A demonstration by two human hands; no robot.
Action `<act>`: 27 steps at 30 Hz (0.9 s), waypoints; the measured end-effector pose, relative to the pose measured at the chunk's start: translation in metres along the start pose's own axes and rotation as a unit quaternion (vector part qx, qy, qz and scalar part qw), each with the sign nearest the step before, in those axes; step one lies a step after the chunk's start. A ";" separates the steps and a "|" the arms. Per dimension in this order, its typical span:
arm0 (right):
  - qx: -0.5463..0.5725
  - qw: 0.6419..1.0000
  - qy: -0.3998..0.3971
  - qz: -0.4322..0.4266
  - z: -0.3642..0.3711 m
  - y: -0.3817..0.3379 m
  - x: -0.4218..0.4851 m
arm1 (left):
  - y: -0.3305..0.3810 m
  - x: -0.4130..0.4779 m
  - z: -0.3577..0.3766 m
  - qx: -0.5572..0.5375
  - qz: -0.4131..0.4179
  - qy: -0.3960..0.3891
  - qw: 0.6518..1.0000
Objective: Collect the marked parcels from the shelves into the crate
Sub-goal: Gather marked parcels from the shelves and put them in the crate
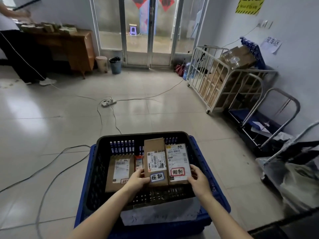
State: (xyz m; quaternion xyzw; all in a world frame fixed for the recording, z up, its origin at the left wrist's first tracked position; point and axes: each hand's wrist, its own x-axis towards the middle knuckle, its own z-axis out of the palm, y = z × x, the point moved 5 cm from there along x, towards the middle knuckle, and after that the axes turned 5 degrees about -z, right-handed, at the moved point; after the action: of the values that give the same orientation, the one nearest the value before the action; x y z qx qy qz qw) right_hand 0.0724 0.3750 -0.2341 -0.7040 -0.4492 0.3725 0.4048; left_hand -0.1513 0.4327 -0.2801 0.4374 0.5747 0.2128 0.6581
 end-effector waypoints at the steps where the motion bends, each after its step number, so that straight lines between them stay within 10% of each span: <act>1: -0.010 1.000 0.000 0.010 0.004 0.006 0.009 | -0.004 0.012 0.000 0.000 -0.012 0.005 1.000; 27: -0.051 0.977 -0.063 0.195 0.070 0.152 0.162 | -0.058 0.189 0.026 0.122 -0.170 0.033 0.977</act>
State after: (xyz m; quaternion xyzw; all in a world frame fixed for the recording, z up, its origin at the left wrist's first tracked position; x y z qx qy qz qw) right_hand 0.1124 0.5020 -0.4247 -0.7729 -0.3460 0.4646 0.2588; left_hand -0.0928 0.5420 -0.4364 0.4029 0.6837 0.0402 0.6072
